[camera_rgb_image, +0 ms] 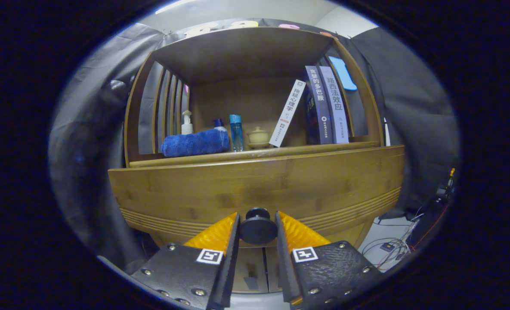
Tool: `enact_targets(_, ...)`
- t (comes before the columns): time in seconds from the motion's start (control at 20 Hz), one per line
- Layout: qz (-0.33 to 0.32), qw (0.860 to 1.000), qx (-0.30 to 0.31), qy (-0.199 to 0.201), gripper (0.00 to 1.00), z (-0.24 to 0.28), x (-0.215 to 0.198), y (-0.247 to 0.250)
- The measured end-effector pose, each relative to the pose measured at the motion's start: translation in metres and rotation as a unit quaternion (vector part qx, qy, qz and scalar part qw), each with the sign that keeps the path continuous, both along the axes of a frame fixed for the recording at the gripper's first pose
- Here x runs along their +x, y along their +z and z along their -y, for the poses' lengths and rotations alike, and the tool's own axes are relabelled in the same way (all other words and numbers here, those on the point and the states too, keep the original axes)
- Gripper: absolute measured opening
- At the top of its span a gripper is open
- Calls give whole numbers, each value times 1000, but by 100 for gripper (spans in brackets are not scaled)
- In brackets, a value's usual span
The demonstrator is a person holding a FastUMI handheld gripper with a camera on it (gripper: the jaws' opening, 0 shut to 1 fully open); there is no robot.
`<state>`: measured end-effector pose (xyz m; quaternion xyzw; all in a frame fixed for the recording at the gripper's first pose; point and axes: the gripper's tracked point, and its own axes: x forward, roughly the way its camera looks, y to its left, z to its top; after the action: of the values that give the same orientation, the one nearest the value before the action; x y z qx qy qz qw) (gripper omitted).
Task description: Pull open the drawer, take out the items inside it, and place them on the countertop above the cabinet.
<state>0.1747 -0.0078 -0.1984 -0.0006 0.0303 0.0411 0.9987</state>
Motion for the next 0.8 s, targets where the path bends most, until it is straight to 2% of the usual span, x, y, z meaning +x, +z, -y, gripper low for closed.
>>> enact_targets(0.15,-30,1000,1,10,31,1,-6,-5)
enact_targets(0.8,-40,999,-16,2,30,14,-114,-6)
